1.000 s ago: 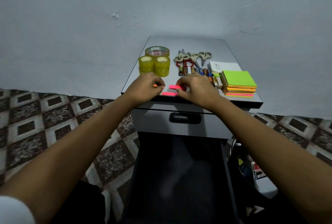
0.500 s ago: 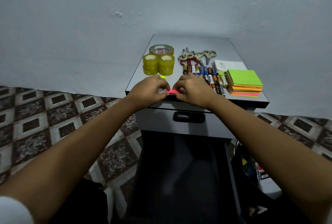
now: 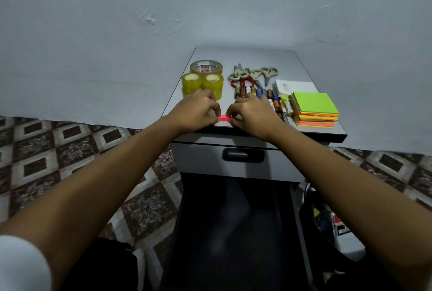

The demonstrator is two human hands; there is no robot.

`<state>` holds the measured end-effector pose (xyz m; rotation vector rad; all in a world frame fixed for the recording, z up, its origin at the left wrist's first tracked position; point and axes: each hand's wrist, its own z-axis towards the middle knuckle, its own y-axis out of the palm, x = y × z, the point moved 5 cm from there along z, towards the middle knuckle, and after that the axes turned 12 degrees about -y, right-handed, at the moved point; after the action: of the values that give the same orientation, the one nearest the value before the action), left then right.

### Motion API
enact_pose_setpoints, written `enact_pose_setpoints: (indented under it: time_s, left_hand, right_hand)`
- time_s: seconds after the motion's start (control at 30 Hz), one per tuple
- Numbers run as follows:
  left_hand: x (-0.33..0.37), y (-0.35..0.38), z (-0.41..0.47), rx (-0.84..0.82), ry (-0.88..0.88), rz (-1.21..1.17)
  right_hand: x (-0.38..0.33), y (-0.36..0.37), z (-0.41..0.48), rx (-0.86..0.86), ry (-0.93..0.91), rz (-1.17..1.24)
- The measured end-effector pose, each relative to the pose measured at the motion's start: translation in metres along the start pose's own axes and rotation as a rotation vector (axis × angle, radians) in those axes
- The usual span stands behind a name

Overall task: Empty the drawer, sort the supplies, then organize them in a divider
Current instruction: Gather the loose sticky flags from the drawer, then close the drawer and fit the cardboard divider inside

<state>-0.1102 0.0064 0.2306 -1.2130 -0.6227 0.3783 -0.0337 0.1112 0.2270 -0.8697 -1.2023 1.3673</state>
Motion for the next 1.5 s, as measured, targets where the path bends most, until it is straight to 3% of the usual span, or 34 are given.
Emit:
enact_pose_setpoints:
  time_s: [0.63,0.83,1.0,1.13,1.5]
  left_hand:
    - [-0.009,0.000,0.027,0.025,-0.084,0.072]
    - [-0.010,-0.008,0.019,0.053,-0.132,-0.082]
    - [-0.004,-0.014,-0.015,0.155,-0.136,-0.236]
    - [0.006,0.003,-0.063,0.180,-0.039,-0.327]
    - [0.032,0.132,-0.186,-0.405,-0.064,-0.340]
  right_hand:
    - [0.011,0.011,0.030,0.016,0.069,0.018]
    - [0.010,0.005,0.020,0.069,0.054,0.039]
    - [-0.008,-0.013,-0.014,0.272,-0.011,0.089]
    - [-0.026,-0.011,-0.059,0.303,-0.011,0.192]
    - [-0.086,0.090,-0.184,-0.063,0.056,0.446]
